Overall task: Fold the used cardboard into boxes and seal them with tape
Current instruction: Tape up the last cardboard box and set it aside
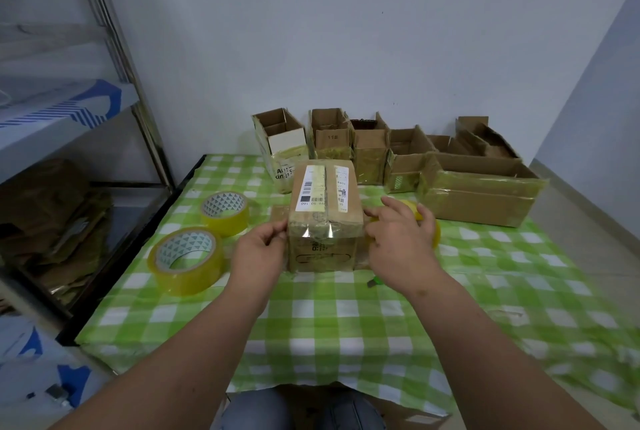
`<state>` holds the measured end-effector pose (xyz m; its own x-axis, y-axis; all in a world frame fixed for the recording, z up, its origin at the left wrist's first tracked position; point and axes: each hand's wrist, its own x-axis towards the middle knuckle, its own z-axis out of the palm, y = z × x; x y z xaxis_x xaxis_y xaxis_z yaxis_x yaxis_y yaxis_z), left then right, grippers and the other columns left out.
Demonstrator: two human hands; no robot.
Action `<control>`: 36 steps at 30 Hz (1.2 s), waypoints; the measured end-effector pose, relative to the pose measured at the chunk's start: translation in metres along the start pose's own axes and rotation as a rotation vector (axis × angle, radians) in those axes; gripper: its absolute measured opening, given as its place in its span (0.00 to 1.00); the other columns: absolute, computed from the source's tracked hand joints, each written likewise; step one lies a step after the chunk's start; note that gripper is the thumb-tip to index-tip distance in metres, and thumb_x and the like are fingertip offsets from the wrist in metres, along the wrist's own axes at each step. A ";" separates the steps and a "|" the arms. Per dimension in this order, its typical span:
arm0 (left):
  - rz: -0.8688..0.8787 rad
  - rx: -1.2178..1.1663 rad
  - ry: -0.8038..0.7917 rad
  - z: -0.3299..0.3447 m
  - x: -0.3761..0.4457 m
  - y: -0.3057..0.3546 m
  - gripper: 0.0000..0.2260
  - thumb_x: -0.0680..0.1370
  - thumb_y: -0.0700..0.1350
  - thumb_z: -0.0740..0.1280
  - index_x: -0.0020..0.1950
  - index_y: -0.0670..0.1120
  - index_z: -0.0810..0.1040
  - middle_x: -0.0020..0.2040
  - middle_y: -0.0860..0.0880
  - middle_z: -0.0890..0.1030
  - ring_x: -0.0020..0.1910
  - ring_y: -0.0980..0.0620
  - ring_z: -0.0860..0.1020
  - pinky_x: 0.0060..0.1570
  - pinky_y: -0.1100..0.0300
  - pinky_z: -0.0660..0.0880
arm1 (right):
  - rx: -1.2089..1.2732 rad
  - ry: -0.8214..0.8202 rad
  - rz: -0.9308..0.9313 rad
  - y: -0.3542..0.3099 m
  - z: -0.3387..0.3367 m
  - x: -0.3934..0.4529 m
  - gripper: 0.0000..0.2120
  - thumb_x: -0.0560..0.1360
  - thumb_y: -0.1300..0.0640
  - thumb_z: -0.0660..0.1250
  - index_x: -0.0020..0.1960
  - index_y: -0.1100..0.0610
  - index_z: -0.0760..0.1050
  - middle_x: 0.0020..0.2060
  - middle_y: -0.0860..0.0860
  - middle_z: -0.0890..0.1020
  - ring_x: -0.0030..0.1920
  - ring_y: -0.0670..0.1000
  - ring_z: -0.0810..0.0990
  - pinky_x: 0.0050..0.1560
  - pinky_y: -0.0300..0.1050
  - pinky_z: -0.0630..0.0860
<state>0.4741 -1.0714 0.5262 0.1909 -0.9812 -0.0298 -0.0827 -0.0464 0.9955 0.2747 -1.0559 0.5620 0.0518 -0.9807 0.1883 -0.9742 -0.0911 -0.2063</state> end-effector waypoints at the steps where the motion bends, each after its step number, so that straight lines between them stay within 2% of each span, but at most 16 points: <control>1: 0.010 0.017 -0.021 -0.002 -0.001 -0.002 0.11 0.82 0.41 0.64 0.58 0.51 0.83 0.54 0.53 0.85 0.54 0.53 0.82 0.53 0.54 0.80 | 0.008 0.021 -0.009 0.000 0.003 -0.001 0.14 0.76 0.58 0.60 0.53 0.48 0.83 0.71 0.40 0.69 0.77 0.46 0.52 0.73 0.55 0.36; 3: 0.040 0.047 -0.063 -0.007 -0.003 -0.004 0.11 0.82 0.45 0.65 0.61 0.53 0.82 0.56 0.54 0.84 0.55 0.53 0.82 0.58 0.49 0.79 | 0.042 0.048 -0.027 0.001 0.006 -0.003 0.13 0.79 0.55 0.59 0.52 0.47 0.83 0.71 0.40 0.70 0.77 0.46 0.52 0.73 0.55 0.36; 6: 0.116 0.124 -0.106 -0.016 0.002 -0.003 0.10 0.81 0.46 0.66 0.58 0.56 0.83 0.56 0.56 0.83 0.57 0.52 0.81 0.60 0.46 0.77 | 0.076 0.030 -0.044 0.004 0.004 -0.002 0.14 0.81 0.51 0.58 0.52 0.48 0.83 0.71 0.39 0.69 0.77 0.45 0.52 0.74 0.54 0.36; 10: 0.126 0.148 -0.107 -0.020 0.010 0.001 0.10 0.80 0.43 0.66 0.58 0.53 0.84 0.56 0.53 0.81 0.58 0.51 0.79 0.63 0.46 0.75 | 0.136 0.009 -0.036 0.007 -0.001 0.003 0.14 0.79 0.58 0.59 0.53 0.50 0.83 0.69 0.40 0.71 0.74 0.45 0.57 0.73 0.49 0.36; 14: 0.121 0.154 -0.109 -0.016 0.010 0.002 0.13 0.81 0.40 0.65 0.60 0.54 0.83 0.58 0.52 0.83 0.57 0.53 0.80 0.63 0.48 0.75 | 0.094 0.048 0.053 0.000 -0.002 0.004 0.21 0.71 0.56 0.53 0.52 0.51 0.84 0.58 0.45 0.74 0.69 0.48 0.65 0.72 0.48 0.38; 17: 0.151 0.177 -0.110 -0.014 0.007 0.006 0.13 0.80 0.39 0.65 0.59 0.55 0.82 0.53 0.56 0.84 0.55 0.55 0.81 0.60 0.53 0.77 | 0.024 0.046 0.099 -0.004 0.002 0.004 0.15 0.73 0.62 0.61 0.49 0.49 0.83 0.56 0.46 0.73 0.71 0.48 0.63 0.74 0.56 0.38; 19: 0.152 0.169 -0.113 -0.016 0.005 0.010 0.13 0.80 0.40 0.67 0.55 0.58 0.82 0.48 0.61 0.84 0.51 0.61 0.81 0.56 0.59 0.77 | -0.010 0.070 0.091 -0.004 0.003 0.005 0.13 0.74 0.60 0.62 0.46 0.48 0.83 0.55 0.45 0.74 0.72 0.47 0.64 0.74 0.59 0.38; 21: 0.152 0.175 -0.116 -0.020 0.006 0.012 0.11 0.80 0.42 0.68 0.57 0.56 0.82 0.43 0.61 0.84 0.45 0.65 0.81 0.54 0.61 0.79 | -0.031 0.074 0.077 -0.003 0.003 0.005 0.12 0.75 0.59 0.62 0.45 0.48 0.83 0.55 0.46 0.75 0.72 0.47 0.64 0.74 0.60 0.38; 24: 0.137 0.246 -0.116 -0.025 0.015 0.013 0.13 0.82 0.47 0.64 0.66 0.56 0.78 0.50 0.54 0.84 0.49 0.55 0.83 0.58 0.50 0.78 | -0.034 0.074 0.036 -0.001 0.002 0.006 0.12 0.76 0.59 0.62 0.45 0.48 0.83 0.54 0.46 0.76 0.70 0.48 0.66 0.74 0.58 0.44; 26: 0.148 0.342 -0.089 -0.025 0.019 0.018 0.17 0.83 0.49 0.59 0.71 0.59 0.72 0.58 0.52 0.82 0.52 0.50 0.82 0.59 0.48 0.77 | -0.035 0.110 0.001 -0.001 0.001 0.005 0.11 0.77 0.57 0.62 0.46 0.48 0.83 0.53 0.44 0.77 0.68 0.48 0.69 0.70 0.52 0.47; 28: 0.271 0.544 -0.038 -0.022 0.019 0.028 0.19 0.83 0.51 0.56 0.75 0.60 0.66 0.65 0.52 0.76 0.59 0.51 0.77 0.63 0.51 0.72 | 0.009 0.170 -0.014 -0.001 -0.001 0.003 0.09 0.78 0.55 0.64 0.51 0.48 0.83 0.57 0.43 0.77 0.65 0.48 0.70 0.65 0.47 0.49; 30: 0.446 0.685 -0.067 -0.013 0.011 0.045 0.21 0.83 0.53 0.55 0.77 0.59 0.62 0.69 0.50 0.70 0.68 0.51 0.69 0.67 0.52 0.67 | 0.038 0.211 0.005 -0.001 -0.004 0.002 0.11 0.77 0.54 0.67 0.58 0.48 0.82 0.63 0.46 0.75 0.67 0.51 0.69 0.65 0.48 0.51; 32: 0.523 0.814 -0.192 -0.001 0.004 0.057 0.22 0.82 0.57 0.56 0.77 0.59 0.63 0.73 0.50 0.66 0.72 0.50 0.63 0.71 0.49 0.63 | 0.023 0.215 0.050 -0.001 -0.008 0.002 0.16 0.75 0.52 0.69 0.63 0.49 0.78 0.70 0.50 0.70 0.70 0.55 0.64 0.68 0.51 0.55; 34: 0.518 1.013 -0.293 0.009 0.003 0.058 0.23 0.80 0.62 0.58 0.75 0.59 0.66 0.75 0.52 0.65 0.74 0.49 0.60 0.72 0.50 0.61 | -0.002 0.176 0.110 0.002 -0.014 0.004 0.22 0.75 0.47 0.69 0.68 0.49 0.74 0.74 0.51 0.64 0.71 0.58 0.59 0.70 0.54 0.58; 36: 0.474 1.076 -0.312 0.013 0.004 0.056 0.25 0.78 0.65 0.58 0.73 0.59 0.70 0.75 0.53 0.66 0.73 0.49 0.61 0.72 0.50 0.62 | -0.034 0.118 0.180 0.009 -0.020 0.005 0.27 0.74 0.40 0.67 0.71 0.47 0.71 0.75 0.50 0.64 0.71 0.58 0.58 0.70 0.55 0.59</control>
<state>0.4571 -1.0802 0.5811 -0.3094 -0.9391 0.1492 -0.8779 0.3425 0.3348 0.2619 -1.0582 0.5806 -0.1477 -0.9535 0.2629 -0.9724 0.0915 -0.2145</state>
